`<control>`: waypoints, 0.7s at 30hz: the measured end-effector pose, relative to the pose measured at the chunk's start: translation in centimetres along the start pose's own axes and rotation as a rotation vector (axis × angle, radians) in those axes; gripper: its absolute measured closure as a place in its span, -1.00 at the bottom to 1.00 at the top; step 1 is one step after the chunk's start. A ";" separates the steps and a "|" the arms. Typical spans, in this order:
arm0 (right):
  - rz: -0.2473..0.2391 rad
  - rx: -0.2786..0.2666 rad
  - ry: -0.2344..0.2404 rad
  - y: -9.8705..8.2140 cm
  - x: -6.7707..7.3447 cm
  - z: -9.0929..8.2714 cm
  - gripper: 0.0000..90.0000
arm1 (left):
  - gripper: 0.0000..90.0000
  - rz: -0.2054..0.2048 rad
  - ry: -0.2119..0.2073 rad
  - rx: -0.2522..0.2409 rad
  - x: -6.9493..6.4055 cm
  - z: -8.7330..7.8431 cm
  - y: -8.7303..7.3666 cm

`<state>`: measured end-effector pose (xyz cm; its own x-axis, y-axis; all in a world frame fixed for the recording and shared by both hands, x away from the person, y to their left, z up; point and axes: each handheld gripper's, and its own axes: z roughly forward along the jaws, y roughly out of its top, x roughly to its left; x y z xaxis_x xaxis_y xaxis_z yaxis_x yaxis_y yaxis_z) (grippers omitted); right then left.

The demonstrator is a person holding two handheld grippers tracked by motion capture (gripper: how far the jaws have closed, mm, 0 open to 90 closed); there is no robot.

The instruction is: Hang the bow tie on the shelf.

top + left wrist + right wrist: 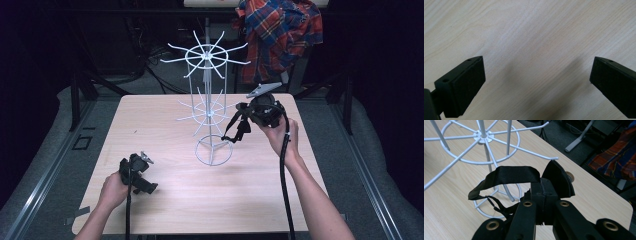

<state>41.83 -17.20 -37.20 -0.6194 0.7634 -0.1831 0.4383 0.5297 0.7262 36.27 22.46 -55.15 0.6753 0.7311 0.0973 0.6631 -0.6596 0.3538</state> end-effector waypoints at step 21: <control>-0.015 0.022 0.024 1.3 0.4 1.2 1.00 | -1.00 0.000 0.004 0.006 -0.1 0.0 0.0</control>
<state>42.90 -15.77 -37.17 -0.6415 0.7462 -0.1779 0.4426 0.5494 0.7087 36.25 22.41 -55.18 0.6742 0.7316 0.1016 0.6648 -0.6610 0.3481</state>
